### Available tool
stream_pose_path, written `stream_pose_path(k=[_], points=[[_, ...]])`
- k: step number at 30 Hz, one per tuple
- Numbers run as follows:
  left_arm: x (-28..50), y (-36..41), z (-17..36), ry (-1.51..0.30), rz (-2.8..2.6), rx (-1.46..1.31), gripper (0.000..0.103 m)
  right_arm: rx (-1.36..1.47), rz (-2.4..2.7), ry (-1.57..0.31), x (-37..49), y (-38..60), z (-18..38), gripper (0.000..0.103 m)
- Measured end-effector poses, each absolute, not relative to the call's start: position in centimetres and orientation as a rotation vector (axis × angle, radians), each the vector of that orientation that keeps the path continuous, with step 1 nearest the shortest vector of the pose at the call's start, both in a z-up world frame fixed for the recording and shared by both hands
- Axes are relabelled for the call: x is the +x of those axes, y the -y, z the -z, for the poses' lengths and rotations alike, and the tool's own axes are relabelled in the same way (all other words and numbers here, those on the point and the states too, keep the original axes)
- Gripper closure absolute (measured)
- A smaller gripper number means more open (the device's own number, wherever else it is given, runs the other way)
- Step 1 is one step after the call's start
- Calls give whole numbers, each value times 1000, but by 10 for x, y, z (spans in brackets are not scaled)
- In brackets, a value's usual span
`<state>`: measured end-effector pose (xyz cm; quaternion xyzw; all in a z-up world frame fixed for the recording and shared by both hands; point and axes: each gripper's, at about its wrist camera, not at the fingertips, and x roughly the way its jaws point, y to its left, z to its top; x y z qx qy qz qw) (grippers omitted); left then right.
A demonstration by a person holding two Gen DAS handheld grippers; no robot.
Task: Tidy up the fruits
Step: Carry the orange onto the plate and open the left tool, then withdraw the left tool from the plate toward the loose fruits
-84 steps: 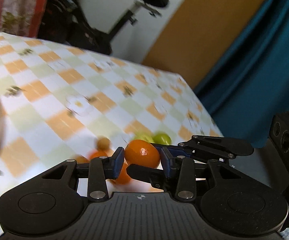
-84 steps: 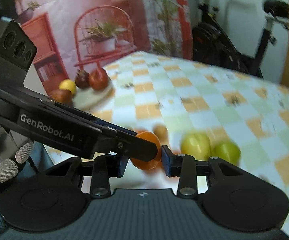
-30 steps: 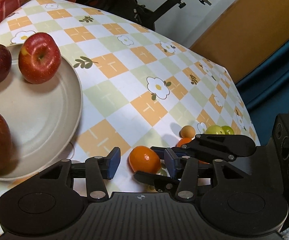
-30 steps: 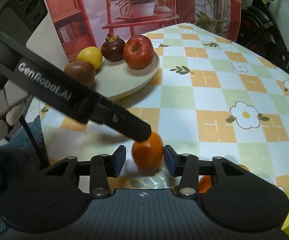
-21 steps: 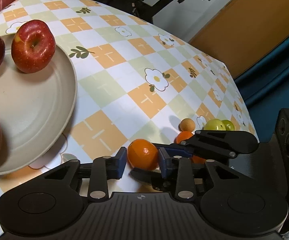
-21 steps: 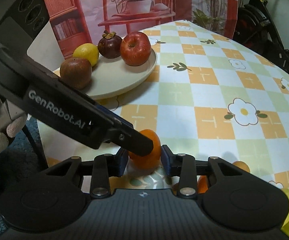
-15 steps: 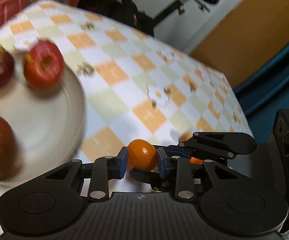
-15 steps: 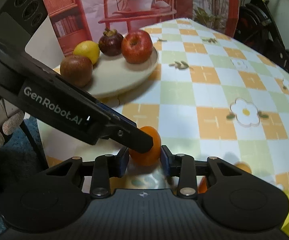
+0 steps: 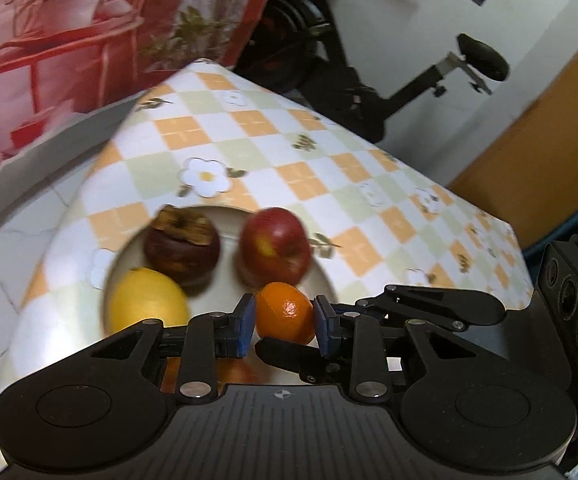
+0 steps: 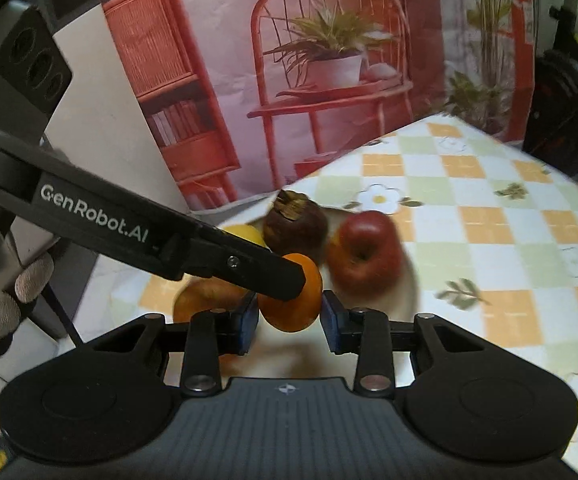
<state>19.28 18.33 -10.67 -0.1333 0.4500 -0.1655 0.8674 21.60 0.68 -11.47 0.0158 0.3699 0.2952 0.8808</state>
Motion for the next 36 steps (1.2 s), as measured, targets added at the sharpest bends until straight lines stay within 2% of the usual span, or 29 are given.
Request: stream_pose_path(k=[23, 36], points=[[197, -186, 112, -902, 270, -151, 68, 113, -547, -838, 243, -33, 140, 64], [168, -159, 85, -787, 298, -99, 64, 102, -538, -697, 191, 15, 107, 63]])
